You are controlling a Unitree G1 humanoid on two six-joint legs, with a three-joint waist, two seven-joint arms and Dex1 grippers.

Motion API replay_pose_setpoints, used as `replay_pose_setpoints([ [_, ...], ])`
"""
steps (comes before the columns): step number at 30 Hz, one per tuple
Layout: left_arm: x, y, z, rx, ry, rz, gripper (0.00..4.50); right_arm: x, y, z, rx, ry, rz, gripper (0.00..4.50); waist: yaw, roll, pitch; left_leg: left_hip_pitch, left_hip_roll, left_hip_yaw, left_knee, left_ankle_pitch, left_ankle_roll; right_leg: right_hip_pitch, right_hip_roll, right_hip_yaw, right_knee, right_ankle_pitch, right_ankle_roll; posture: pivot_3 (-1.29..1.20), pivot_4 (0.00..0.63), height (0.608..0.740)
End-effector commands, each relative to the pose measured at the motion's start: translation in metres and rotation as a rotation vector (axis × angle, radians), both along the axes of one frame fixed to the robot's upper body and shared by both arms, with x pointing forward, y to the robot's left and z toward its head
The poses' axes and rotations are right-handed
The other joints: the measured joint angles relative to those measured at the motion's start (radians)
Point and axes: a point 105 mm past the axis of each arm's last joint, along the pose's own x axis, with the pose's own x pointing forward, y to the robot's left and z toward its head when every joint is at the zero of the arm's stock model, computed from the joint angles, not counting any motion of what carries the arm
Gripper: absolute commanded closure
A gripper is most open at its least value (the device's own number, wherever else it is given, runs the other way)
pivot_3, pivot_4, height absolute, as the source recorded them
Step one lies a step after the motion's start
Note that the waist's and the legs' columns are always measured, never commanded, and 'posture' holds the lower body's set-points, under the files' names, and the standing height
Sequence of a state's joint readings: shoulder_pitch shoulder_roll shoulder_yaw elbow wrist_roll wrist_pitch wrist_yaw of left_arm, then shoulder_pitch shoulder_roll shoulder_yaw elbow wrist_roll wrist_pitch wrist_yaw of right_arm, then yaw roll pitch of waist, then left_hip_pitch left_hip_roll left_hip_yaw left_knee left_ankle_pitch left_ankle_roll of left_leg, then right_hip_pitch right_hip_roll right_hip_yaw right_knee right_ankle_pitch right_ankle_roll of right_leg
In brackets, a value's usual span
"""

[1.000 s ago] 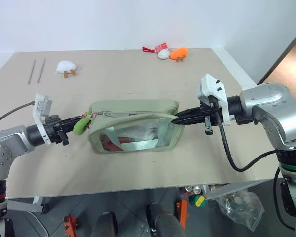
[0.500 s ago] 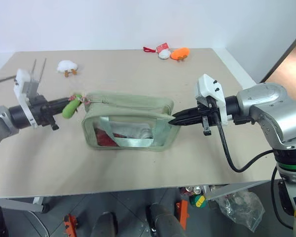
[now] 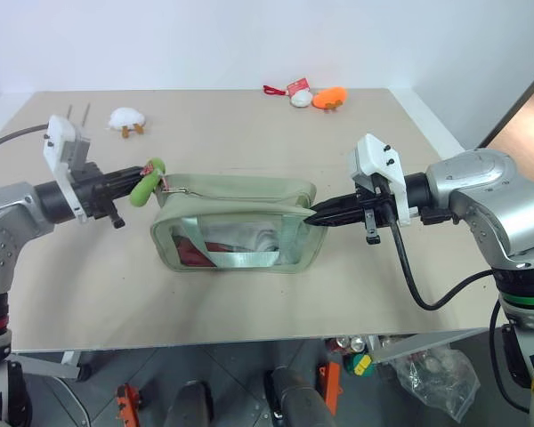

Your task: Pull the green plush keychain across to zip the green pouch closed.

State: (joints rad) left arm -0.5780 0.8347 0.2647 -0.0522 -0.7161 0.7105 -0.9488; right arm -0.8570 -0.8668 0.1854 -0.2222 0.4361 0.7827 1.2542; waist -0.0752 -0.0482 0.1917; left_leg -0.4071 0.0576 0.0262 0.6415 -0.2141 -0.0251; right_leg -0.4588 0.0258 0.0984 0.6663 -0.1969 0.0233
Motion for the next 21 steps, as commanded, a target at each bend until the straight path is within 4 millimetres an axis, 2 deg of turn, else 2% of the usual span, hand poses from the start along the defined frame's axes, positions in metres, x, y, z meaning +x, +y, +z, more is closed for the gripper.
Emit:
replay_pose_setpoints([
  [1, -0.008, -0.022, 0.029, 0.030, -0.130, -0.084, 4.48, -0.001, 0.000, 0.013, 0.013, -0.051, 0.007, 4.50, 0.000, 0.000, 0.000, 0.000, 0.000, 0.000, 0.000, 0.000, 0.000, 0.000, 0.000, 0.000, 0.000, 0.000, 0.000, 0.00, 0.150, 0.740],
  [7, -0.011, -0.056, 0.042, 0.092, -0.206, -0.208, 4.48, -0.001, 0.002, 0.013, 0.018, -0.053, 0.010, 4.50, -0.002, 0.000, 0.000, 0.000, 0.000, 0.000, 0.000, 0.000, 0.000, 0.000, 0.000, 0.001, 0.000, 0.000, 0.000, 0.00, 0.150, 0.740],
  [13, -0.013, -0.082, 0.029, 0.198, -0.209, -0.314, 4.48, -0.002, 0.001, 0.013, 0.022, -0.054, 0.002, 4.50, -0.002, 0.000, 0.000, 0.000, 0.000, 0.000, 0.000, 0.000, 0.000, 0.000, 0.000, 0.001, 0.000, 0.000, 0.000, 0.00, 0.150, 0.740],
  [16, -0.011, -0.088, 0.022, 0.217, -0.168, -0.355, 3.44, -0.002, 0.001, 0.013, 0.024, -0.054, -0.001, 4.50, -0.001, 0.000, 0.000, 0.000, 0.000, 0.000, 0.000, 0.000, 0.000, 0.000, 0.000, 0.001, 0.000, 0.000, 0.000, 0.00, 0.150, 0.740],
  [21, -0.006, -0.089, 0.025, 0.207, -0.184, -0.352, 1.81, -0.002, 0.001, 0.013, 0.027, -0.055, -0.004, 4.50, -0.001, 0.000, 0.000, 0.000, 0.000, 0.000, 0.000, 0.000, 0.000, 0.000, 0.000, 0.001, 0.000, 0.000, 0.000, 0.00, 0.150, 0.740],
])
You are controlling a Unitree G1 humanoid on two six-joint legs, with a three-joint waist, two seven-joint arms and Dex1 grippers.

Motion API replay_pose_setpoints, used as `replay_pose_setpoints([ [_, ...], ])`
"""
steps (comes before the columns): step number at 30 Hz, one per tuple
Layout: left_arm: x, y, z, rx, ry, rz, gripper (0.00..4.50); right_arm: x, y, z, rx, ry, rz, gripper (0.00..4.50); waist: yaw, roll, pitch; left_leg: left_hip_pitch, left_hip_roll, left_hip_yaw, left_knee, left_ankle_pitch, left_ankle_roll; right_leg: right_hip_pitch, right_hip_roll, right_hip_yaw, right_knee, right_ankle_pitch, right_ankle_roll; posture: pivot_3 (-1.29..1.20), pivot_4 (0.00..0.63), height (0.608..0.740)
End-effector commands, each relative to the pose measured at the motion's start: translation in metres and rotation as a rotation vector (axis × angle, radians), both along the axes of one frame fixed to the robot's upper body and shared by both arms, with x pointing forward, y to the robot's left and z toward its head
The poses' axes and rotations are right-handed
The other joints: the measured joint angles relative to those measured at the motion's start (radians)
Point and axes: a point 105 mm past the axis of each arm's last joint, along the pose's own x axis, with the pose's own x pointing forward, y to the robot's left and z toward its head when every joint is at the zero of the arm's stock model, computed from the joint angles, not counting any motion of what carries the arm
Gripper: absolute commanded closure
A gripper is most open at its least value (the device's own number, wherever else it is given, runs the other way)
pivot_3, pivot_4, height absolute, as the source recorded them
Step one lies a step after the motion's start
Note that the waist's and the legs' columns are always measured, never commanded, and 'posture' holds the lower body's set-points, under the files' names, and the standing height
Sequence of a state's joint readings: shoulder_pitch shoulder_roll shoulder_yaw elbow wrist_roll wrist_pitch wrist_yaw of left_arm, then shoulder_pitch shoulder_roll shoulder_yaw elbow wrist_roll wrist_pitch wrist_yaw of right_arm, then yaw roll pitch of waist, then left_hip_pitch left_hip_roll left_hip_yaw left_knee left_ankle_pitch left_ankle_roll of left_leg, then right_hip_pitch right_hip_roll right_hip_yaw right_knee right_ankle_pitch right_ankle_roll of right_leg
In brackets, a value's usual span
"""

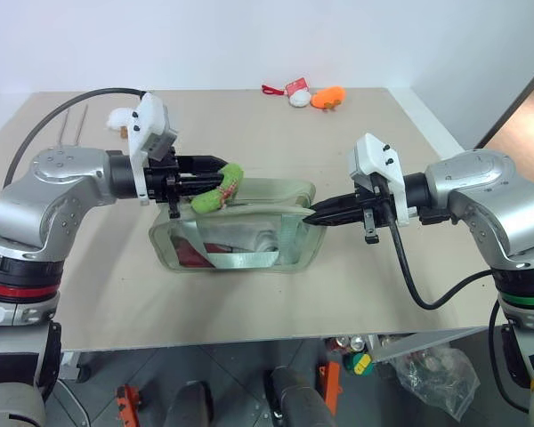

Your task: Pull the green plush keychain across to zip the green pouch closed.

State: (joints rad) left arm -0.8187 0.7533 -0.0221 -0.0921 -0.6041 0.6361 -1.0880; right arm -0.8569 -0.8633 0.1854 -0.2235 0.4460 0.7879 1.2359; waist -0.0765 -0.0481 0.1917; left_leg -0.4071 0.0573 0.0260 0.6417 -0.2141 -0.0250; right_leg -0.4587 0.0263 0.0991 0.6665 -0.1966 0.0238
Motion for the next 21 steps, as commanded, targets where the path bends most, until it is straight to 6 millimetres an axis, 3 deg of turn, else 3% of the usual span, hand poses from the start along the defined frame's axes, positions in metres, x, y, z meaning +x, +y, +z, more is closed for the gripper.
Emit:
replay_pose_setpoints([
  [1, 0.000, -0.001, 0.013, -0.013, -0.060, -0.010, 1.43, -0.003, 0.000, 0.013, 0.016, -0.055, 0.004, 4.50, 0.000, 0.000, 0.000, 0.000, 0.000, 0.000, 0.000, 0.000, 0.000, 0.000, 0.000, 0.000, 0.000, 0.000, 0.000, 0.00, 0.150, 0.740],
  [2, 0.000, 0.000, 0.014, -0.016, -0.072, -0.004, 1.22, -0.003, 0.000, 0.013, 0.016, -0.056, 0.004, 4.50, 0.000, 0.000, 0.000, 0.000, 0.000, 0.000, 0.000, 0.000, 0.000, 0.000, 0.000, 0.000, 0.000, 0.000, 0.000, 0.00, 0.150, 0.740],
  [5, 0.006, 0.008, 0.025, -0.057, -0.108, 0.052, 0.05, -0.003, 0.000, 0.013, 0.018, -0.056, 0.004, 4.50, 0.000, 0.000, 0.000, 0.000, 0.000, 0.000, 0.000, 0.000, 0.000, 0.000, 0.000, 0.000, 0.000, 0.000, 0.000, 0.00, 0.150, 0.740],
  [10, 0.005, 0.023, 0.038, -0.119, -0.110, 0.092, 0.02, -0.003, 0.002, 0.013, 0.022, -0.056, 0.013, 4.50, 0.000, 0.000, 0.000, 0.000, 0.000, 0.000, 0.000, 0.000, 0.000, 0.000, 0.000, 0.000, 0.000, 0.000, 0.000, 0.00, 0.150, 0.740],
  [21, -0.013, 0.037, 0.025, -0.036, -0.033, 0.051, 0.02, -0.002, 0.005, 0.014, 0.029, -0.064, 0.023, 4.50, -0.002, 0.000, 0.000, 0.000, 0.000, 0.000, 0.000, 0.000, 0.000, 0.000, 0.000, 0.000, 0.000, 0.000, 0.000, 0.00, 0.150, 0.740],
])
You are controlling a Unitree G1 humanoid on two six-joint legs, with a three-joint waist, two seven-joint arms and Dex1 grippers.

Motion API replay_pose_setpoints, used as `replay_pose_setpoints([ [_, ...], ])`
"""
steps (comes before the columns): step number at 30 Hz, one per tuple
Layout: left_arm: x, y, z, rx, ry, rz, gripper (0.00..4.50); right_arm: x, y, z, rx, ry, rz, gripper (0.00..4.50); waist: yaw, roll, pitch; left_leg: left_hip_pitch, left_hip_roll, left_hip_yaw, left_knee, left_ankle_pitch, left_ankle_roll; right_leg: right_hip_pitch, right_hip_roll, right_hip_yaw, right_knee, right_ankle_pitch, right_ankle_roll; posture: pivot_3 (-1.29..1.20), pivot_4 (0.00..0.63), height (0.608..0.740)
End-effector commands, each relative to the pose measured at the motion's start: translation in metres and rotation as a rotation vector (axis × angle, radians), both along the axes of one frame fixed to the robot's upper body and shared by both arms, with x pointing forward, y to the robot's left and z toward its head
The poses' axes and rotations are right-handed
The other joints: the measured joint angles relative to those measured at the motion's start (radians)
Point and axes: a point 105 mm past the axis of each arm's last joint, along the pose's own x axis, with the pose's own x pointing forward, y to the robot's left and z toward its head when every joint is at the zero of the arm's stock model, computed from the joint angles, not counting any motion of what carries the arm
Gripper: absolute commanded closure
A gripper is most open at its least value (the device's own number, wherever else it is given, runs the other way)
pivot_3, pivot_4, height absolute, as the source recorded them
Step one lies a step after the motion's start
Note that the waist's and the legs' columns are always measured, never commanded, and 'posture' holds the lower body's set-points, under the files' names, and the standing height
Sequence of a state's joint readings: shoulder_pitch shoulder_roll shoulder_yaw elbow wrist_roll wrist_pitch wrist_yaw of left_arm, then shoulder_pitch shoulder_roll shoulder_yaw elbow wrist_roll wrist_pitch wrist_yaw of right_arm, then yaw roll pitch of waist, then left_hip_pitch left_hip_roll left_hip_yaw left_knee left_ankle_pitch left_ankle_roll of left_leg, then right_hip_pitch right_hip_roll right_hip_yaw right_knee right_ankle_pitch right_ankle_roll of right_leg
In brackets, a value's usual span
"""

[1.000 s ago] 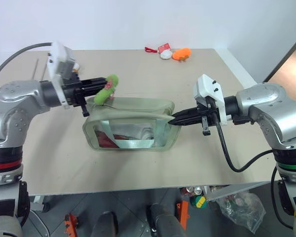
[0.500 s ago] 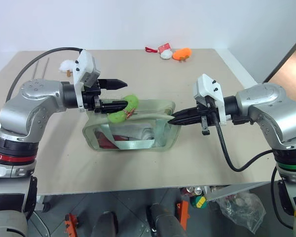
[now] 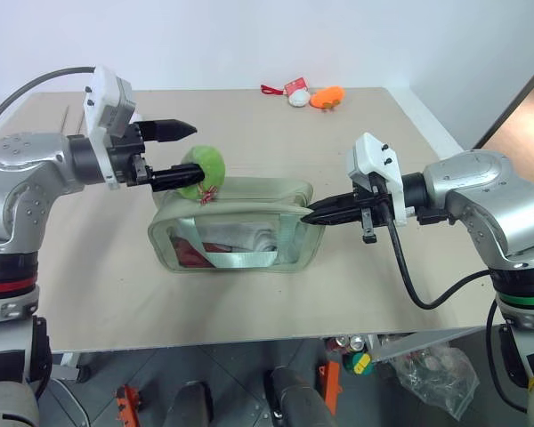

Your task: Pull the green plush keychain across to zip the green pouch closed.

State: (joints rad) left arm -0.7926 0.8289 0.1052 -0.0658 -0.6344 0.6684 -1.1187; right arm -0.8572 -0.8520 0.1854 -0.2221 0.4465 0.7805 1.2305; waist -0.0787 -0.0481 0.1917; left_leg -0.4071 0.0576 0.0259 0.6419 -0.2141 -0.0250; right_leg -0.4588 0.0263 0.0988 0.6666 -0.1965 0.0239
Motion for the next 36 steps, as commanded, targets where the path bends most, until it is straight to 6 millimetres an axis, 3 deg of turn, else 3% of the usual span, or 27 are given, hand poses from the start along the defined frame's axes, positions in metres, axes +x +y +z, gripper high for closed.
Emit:
replay_pose_setpoints([
  [1, -0.012, 0.000, 0.005, 0.024, -0.013, -0.043, 0.02, -0.002, 0.002, 0.014, 0.019, -0.059, 0.016, 4.50, 0.000, 0.000, 0.000, 0.000, 0.000, 0.000, 0.000, 0.000, 0.000, 0.000, 0.000, 0.000, 0.000, 0.000, 0.000, 0.00, 0.150, 0.740],
  [5, -0.013, -0.001, -0.017, 0.145, 0.042, -0.059, 0.02, -0.003, 0.002, 0.014, 0.023, -0.063, 0.014, 4.50, 0.000, 0.000, 0.000, 0.000, 0.000, 0.000, 0.000, 0.000, 0.000, 0.000, 0.000, 0.000, 0.000, 0.000, 0.000, 0.00, 0.150, 0.740],
  [8, -0.005, 0.007, -0.021, 0.216, 0.044, -0.019, 0.02, -0.004, 0.002, 0.015, 0.025, -0.065, 0.013, 4.50, 0.000, 0.000, 0.000, 0.000, 0.000, 0.000, 0.000, 0.000, 0.000, 0.000, 0.000, 0.000, 0.000, 0.000, 0.000, 0.00, 0.150, 0.740],
  [12, -0.002, 0.018, -0.004, 0.203, 0.009, 0.011, 0.02, -0.005, 0.002, 0.014, 0.027, -0.065, 0.008, 4.50, 0.000, 0.000, 0.000, 0.000, 0.000, 0.000, 0.000, 0.000, 0.000, 0.000, 0.001, 0.000, 0.000, 0.000, -0.001, 0.00, 0.150, 0.740],
  [18, -0.014, 0.041, 0.027, 0.088, -0.014, 0.055, 0.02, -0.005, 0.001, 0.013, 0.029, -0.062, 0.005, 4.50, -0.003, 0.000, 0.000, 0.000, 0.000, 0.000, 0.000, 0.000, 0.000, -0.001, 0.001, 0.001, 0.000, 0.000, -0.001, 0.00, 0.150, 0.740],
  [22, -0.027, 0.059, 0.032, 0.012, 0.005, 0.091, 0.02, -0.004, 0.002, 0.012, 0.031, -0.059, 0.006, 4.50, -0.004, 0.000, 0.000, 0.000, 0.001, 0.000, -0.001, 0.000, 0.000, -0.001, 0.001, 0.000, 0.000, -0.001, -0.001, 0.00, 0.150, 0.740],
  [26, -0.037, 0.070, 0.007, 0.033, 0.082, 0.138, 0.02, -0.003, 0.003, 0.012, 0.034, -0.055, 0.012, 4.50, -0.004, 0.000, 0.000, 0.000, 0.002, 0.001, 0.000, 0.000, 0.000, -0.001, 0.001, 0.000, 0.000, -0.001, -0.002, 0.00, 0.150, 0.740],
  [30, -0.043, 0.072, -0.037, 0.133, 0.179, 0.162, 0.02, -0.001, 0.005, 0.011, 0.034, -0.052, 0.022, 4.50, -0.003, 0.000, 0.000, 0.000, 0.002, 0.001, 0.000, 0.000, 0.000, -0.001, 0.001, 0.000, 0.001, -0.001, -0.002, 0.00, 0.150, 0.740],
  [36, -0.046, 0.055, -0.055, 0.112, 0.231, 0.121, 0.02, -0.001, 0.006, 0.012, 0.035, -0.055, 0.028, 4.50, -0.001, 0.000, 0.000, 0.001, 0.002, 0.001, 0.000, 0.000, 0.000, 0.000, 0.001, 0.000, 0.001, -0.002, -0.006, 0.00, 0.150, 0.740],
])
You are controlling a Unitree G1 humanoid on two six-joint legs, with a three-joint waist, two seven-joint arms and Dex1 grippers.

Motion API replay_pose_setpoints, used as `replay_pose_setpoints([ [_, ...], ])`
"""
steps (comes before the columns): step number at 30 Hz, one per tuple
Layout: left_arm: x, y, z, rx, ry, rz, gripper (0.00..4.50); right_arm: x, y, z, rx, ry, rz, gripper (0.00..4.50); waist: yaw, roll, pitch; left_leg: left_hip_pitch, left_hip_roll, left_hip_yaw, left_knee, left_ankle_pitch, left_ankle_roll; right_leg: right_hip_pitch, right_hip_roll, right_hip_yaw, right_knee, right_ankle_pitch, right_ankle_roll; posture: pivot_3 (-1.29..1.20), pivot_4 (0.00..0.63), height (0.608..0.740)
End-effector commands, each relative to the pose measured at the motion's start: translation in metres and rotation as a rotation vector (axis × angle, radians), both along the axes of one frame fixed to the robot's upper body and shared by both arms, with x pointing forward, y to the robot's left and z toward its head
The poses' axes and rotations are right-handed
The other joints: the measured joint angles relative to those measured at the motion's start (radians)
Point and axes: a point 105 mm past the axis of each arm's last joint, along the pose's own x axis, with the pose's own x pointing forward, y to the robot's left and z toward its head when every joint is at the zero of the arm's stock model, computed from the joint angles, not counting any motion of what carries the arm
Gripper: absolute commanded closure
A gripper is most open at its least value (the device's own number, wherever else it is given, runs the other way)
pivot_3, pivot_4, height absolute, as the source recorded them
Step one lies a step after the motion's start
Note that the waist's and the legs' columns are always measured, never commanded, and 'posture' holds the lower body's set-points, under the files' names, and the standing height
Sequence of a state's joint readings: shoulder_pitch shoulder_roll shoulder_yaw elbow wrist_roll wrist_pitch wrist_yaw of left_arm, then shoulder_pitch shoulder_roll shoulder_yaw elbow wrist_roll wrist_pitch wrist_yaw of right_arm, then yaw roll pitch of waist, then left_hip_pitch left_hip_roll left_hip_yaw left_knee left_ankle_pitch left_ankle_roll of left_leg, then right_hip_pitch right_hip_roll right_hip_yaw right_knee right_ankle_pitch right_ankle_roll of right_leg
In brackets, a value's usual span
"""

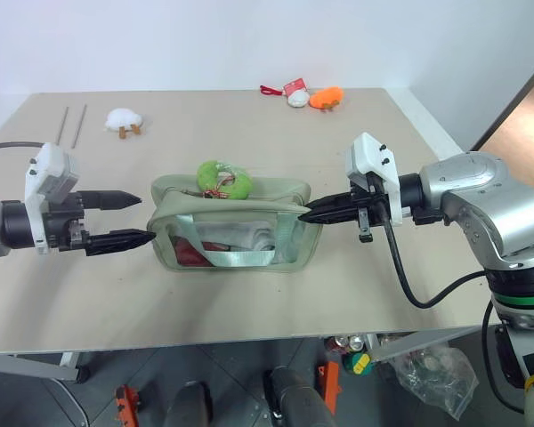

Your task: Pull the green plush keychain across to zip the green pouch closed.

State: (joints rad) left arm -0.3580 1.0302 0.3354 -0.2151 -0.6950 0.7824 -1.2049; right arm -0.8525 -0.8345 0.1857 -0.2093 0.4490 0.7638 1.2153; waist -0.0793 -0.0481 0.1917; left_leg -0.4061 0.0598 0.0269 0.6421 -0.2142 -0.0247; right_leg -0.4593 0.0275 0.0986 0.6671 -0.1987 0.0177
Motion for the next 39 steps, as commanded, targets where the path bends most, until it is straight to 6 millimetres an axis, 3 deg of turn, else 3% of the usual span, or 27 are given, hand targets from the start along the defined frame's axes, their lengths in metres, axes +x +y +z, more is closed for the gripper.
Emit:
replay_pose_setpoints([
  [1, -0.002, -0.010, -0.003, 0.008, -0.013, -0.024, 0.02, -0.005, 0.004, 0.013, 0.014, -0.052, 0.027, 4.50, -0.001, 0.000, 0.000, 0.000, 0.000, 0.000, 0.000, 0.000, 0.000, 0.000, 0.000, 0.000, 0.000, 0.000, 0.000, 0.00, 0.150, 0.740],
  [4, 0.004, -0.012, -0.009, 0.005, -0.009, -0.018, 0.02, -0.006, 0.001, 0.013, 0.013, -0.051, 0.017, 4.50, -0.001, 0.000, 0.000, 0.000, 0.000, 0.000, 0.000, 0.000, 0.000, 0.000, 0.000, 0.000, 0.000, 0.001, 0.002, 0.00, 0.150, 0.740],
  [8, 0.014, -0.010, -0.016, 0.030, -0.016, 0.008, 0.97, -0.006, 0.000, 0.013, 0.013, -0.051, 0.005, 4.50, -0.002, 0.000, 0.000, 0.000, 0.000, 0.000, -0.001, 0.000, 0.000, 0.000, 0.001, 0.000, 0.000, 0.002, 0.003, 0.00, 0.150, 0.740],
  [9, 0.015, -0.010, -0.017, 0.028, -0.018, 0.007, 1.57, -0.007, -0.001, 0.013, 0.012, -0.051, 0.004, 4.50, -0.002, 0.000, 0.000, 0.000, 0.000, 0.000, -0.001, 0.000, 0.000, 0.000, 0.001, 0.000, 0.000, 0.002, 0.003, 0.00, 0.150, 0.740],
  [10, 0.016, -0.010, -0.017, 0.022, -0.018, 0.004, 1.73, -0.006, -0.001, 0.013, 0.011, -0.051, 0.002, 4.50, -0.002, 0.000, 0.000, 0.000, 0.000, 0.000, -0.001, 0.000, 0.000, 0.000, 0.001, 0.000, 0.000, 0.002, 0.003, 0.00, 0.150, 0.740],
  [18, 0.024, -0.014, -0.021, 0.017, -0.025, 0.026, 4.46, -0.004, -0.005, 0.012, -0.005, -0.080, -0.016, 4.50, 0.000, 0.000, 0.000, 0.000, 0.000, 0.000, -0.001, 0.000, 0.000, 0.000, 0.001, 0.000, 0.000, 0.002, 0.003, 0.00, 0.150, 0.740],
  [28, 0.030, -0.017, -0.026, 0.012, -0.039, 0.048, 4.46, -0.002, -0.011, 0.015, 0.033, -0.111, -0.029, 4.50, 0.002, 0.000, 0.000, 0.000, 0.000, 0.000, 0.001, 0.000, 0.000, 0.001, 0.000, 0.000, 0.000, 0.002, 0.004, 0.00, 0.150, 0.740],
  [29, 0.030, -0.019, -0.026, 0.011, -0.040, 0.046, 4.50, -0.002, -0.013, 0.015, 0.035, -0.110, -0.032, 3.75, 0.002, 0.000, 0.000, 0.000, 0.000, 0.000, 0.001, 0.000, 0.000, 0.001, 0.000, 0.000, 0.000, 0.003, 0.004, 0.00, 0.150, 0.740],
  [35, 0.030, -0.024, -0.027, 0.005, -0.043, 0.033, 4.50, -0.007, -0.031, 0.022, 0.040, -0.126, -0.057, 1.79, 0.006, 0.000, 0.000, 0.000, -0.001, 0.000, 0.001, 0.000, 0.000, 0.001, 0.000, 0.000, 0.000, 0.003, 0.004, 0.00, 0.150, 0.740],
  [39, 0.031, -0.026, -0.026, 0.004, -0.047, 0.030, 4.50, -0.017, -0.039, 0.057, 0.200, -0.175, -0.029, 0.39, 0.006, 0.000, 0.000, 0.000, -0.001, 0.000, 0.001, 0.000, 0.000, 0.002, 0.000, 0.000, 0.000, 0.003, 0.005, 0.00, 0.150, 0.740],
])
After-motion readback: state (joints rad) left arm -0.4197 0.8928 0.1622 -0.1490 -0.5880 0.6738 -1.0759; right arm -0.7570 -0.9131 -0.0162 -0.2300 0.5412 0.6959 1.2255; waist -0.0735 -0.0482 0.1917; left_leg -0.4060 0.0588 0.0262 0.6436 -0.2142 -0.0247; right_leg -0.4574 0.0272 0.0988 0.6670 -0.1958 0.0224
